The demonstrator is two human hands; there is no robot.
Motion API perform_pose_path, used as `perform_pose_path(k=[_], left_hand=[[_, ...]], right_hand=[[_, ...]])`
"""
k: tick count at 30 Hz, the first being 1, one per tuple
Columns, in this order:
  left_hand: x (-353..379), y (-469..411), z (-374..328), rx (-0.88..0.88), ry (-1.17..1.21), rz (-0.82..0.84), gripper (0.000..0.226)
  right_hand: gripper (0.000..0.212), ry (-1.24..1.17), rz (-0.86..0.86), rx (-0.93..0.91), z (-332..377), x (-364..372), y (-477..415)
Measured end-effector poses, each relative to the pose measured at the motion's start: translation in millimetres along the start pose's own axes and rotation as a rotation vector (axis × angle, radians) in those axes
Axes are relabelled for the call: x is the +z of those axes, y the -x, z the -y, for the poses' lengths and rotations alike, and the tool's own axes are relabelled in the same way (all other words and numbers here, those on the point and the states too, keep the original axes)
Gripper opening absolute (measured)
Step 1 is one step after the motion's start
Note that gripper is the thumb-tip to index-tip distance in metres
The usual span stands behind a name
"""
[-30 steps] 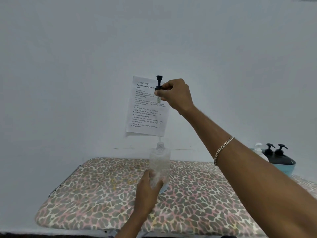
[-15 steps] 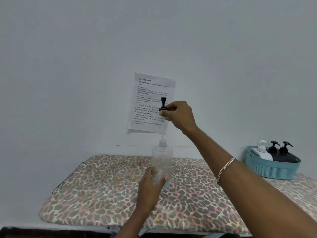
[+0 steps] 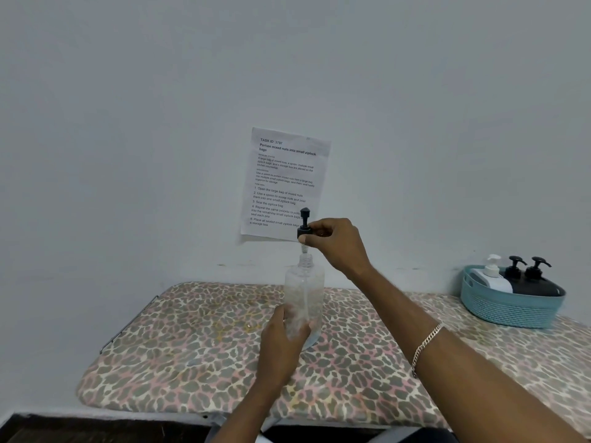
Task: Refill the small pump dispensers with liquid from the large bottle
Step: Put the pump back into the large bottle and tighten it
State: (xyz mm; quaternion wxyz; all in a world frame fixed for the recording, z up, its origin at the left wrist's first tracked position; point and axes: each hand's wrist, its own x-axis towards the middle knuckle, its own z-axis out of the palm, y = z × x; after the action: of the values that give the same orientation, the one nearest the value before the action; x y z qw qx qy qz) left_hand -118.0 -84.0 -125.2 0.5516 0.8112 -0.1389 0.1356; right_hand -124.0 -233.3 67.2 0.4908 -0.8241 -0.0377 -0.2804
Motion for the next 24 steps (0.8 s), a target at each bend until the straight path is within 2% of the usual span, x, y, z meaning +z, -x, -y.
perform_pose_path(k=[7, 12, 16, 24], left_hand=[[1.0, -0.9, 3.8, -0.013, 0.030, 0.005, 0.066], [-0.7, 2.5, -2.7, 0.008, 0.069, 0.036, 0.057], [-3.4, 6.5, -6.6, 0.041, 0.084, 0.096, 0.064], [-7.3, 18.5, -19.0, 0.155, 0.120, 0.311, 0.056]], right_hand=[[0.029, 0.020, 0.037, -0.007, -10.4, 3.6, 8.8], [0.029, 0.075, 0.070, -0.016, -18.4, 2.3, 19.5], [0.027, 0.092, 0.089, -0.022, -23.6, -4.4, 30.3], [0.028, 0.023, 0.168, -0.034, -34.8, -45.5, 50.3]])
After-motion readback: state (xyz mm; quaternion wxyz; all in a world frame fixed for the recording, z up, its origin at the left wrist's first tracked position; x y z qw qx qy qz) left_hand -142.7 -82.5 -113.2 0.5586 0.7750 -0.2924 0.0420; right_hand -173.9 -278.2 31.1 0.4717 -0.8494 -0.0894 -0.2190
